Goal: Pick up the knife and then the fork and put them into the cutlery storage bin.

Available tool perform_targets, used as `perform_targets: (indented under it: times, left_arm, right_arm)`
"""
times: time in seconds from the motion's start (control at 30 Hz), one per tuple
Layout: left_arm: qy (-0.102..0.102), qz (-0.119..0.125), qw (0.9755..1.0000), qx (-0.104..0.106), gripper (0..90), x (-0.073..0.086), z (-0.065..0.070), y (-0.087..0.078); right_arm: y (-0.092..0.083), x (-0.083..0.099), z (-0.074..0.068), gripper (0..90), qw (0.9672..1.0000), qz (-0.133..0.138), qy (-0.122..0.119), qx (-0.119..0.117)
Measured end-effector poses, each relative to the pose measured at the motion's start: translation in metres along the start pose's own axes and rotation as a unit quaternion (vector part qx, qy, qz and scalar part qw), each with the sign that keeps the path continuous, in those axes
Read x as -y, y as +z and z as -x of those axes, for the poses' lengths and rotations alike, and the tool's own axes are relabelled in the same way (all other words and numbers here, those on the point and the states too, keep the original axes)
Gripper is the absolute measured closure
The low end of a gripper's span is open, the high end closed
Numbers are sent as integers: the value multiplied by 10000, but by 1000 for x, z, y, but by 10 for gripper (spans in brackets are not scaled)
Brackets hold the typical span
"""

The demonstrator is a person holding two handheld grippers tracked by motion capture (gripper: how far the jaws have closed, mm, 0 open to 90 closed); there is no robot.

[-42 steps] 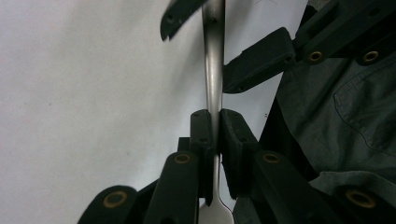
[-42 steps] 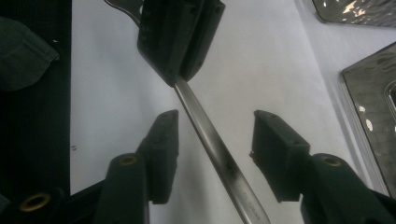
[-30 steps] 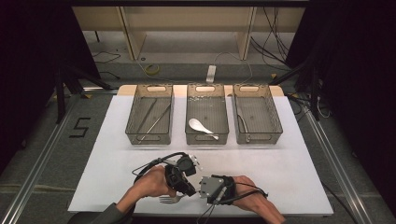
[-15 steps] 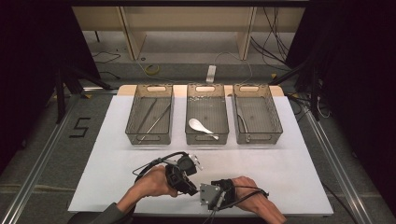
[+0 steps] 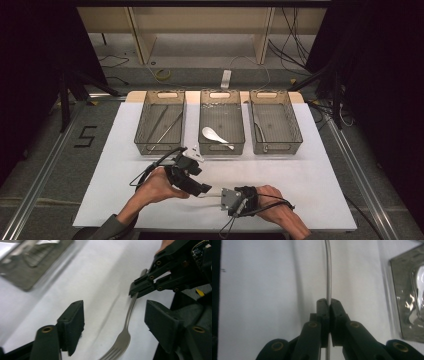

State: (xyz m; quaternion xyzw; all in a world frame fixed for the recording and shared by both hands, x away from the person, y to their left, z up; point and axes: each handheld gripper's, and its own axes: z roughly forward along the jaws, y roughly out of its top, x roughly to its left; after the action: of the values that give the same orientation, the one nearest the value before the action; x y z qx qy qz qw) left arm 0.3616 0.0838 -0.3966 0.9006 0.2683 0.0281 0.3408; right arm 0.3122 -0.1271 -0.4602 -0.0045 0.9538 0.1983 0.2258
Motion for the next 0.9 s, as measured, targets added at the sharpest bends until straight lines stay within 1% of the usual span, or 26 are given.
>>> perform_targets:
  times: [0.03,0.07,0.1,0.17,0.2,0.23,0.27,0.3,0.4,0.5,0.63,0.67,0.7,0.77,0.87,0.9]
  left_arm:
    - [-3,150,9998,-98,275,1,-2,-2]
    - [-54,270,9995,-136,268,3,-3,-3]
    - [-89,362,9991,-180,267,4,-4,-4]
    - [-93,535,9980,-318,243,6,-7,-7]
    - [-123,634,9973,-361,236,7,-8,-8]
    - [-141,702,9966,-397,233,8,-9,-10]
    - [-136,784,9957,-473,233,10,-10,-11]
    - [-161,896,9944,-539,231,11,-12,-12]
    - [-291,1114,9917,-568,231,16,-17,-15]
    - [-359,1242,9896,-625,228,22,-20,-17]
    - [-456,1383,9871,-672,217,29,-24,-20]
    - [-482,1418,9863,-692,215,31,-25,-21]
    - [-513,1470,9853,-707,212,33,-26,-21]
    - [-557,1508,9846,-683,203,36,-28,-22]
    - [-546,1609,9830,-703,184,38,-28,-24]
    - [-526,1630,9826,-719,181,39,-28,-25]
  right_arm:
    - [0,2,2,877,10000,3,22,33]
    - [-1,4,4,878,9999,-23,70,77]
    - [-2,6,6,877,9998,-46,181,96]
    - [-3,11,11,877,9995,-101,246,188]
    - [-4,13,12,877,9989,-155,394,189]
    - [-4,16,14,877,9987,-145,428,253]
    - [-5,18,16,877,9980,-166,541,289]
    - [-6,21,18,877,9977,-187,573,323]
    - [-7,27,23,877,9962,-256,732,396]
    - [-9,33,27,877,9946,-312,887,431]
    - [-12,40,33,877,9930,-261,1046,478]
    - [-13,41,34,877,9924,-248,1104,487]
    - [-13,42,34,877,9908,-208,1230,518]
    - [-14,44,36,876,9898,-195,1306,539]
    - [-15,48,39,876,9874,-195,1457,593]
    - [-16,50,40,876,9871,-201,1476,583]
